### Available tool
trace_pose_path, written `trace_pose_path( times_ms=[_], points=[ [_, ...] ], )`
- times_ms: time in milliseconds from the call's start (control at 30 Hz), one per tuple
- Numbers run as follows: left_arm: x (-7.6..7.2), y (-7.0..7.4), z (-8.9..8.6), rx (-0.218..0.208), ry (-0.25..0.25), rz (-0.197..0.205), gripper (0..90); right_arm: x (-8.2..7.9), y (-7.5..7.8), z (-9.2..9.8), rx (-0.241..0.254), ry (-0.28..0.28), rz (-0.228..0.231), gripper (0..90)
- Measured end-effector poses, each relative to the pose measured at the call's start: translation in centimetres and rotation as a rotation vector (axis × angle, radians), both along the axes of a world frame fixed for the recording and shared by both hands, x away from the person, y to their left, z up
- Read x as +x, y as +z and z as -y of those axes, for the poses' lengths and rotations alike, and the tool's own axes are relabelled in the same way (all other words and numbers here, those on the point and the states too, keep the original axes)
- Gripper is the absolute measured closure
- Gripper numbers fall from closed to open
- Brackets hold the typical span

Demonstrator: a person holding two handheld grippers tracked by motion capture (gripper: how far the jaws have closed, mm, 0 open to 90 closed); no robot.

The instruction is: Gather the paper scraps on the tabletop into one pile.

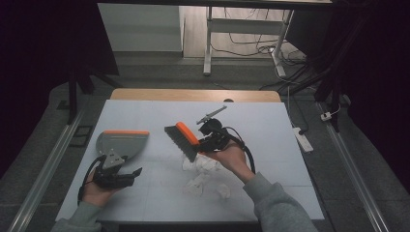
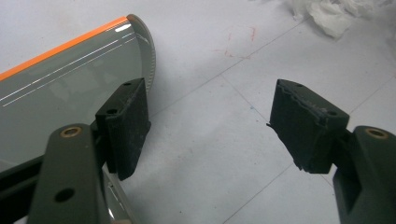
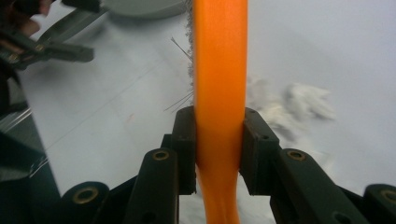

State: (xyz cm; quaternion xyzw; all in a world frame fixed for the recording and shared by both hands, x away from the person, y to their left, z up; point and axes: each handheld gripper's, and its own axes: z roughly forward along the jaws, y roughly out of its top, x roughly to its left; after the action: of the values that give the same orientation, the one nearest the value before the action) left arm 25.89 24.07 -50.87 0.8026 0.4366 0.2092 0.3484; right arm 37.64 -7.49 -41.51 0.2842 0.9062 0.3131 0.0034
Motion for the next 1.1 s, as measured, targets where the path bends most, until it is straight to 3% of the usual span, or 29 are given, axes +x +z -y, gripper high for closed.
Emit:
trace_pose_path(
  times_ms=[200, 467, 600, 667, 733, 900, 1100],
  points=[
    [0.0, 0.0, 0.0, 0.000, -0.002, 0.001, 29.3, -2.1, -0.2, 0.1, -0.033, 0.107, -0.040, 69.8],
    [0.1, 0.0, 0.1, 0.004, -0.002, 0.000, 29.3, -6.4, -1.5, 2.4, -0.188, 0.291, -0.072, 69.8],
    [0.1, 0.0, 0.3, 0.008, -0.002, -0.003, 29.3, -7.9, -2.5, 1.8, -0.262, 0.375, -0.075, 69.8],
    [0.1, 0.0, 0.3, 0.008, -0.003, -0.002, 29.3, -8.1, -3.0, 1.0, -0.308, 0.412, -0.055, 69.8],
    [0.1, 0.0, 0.3, 0.006, -0.002, 0.000, 29.3, -7.9, -3.5, 0.2, -0.355, 0.436, -0.025, 69.8],
    [0.1, 0.0, 0.1, 0.007, -0.003, -0.002, 29.3, -6.0, -3.9, -1.0, -0.405, 0.445, 0.014, 69.7],
    [0.1, -0.1, 0.2, 0.009, -0.007, -0.001, 29.3, -2.6, -3.4, -1.0, -0.432, 0.364, 0.108, 69.8]
  ],
)
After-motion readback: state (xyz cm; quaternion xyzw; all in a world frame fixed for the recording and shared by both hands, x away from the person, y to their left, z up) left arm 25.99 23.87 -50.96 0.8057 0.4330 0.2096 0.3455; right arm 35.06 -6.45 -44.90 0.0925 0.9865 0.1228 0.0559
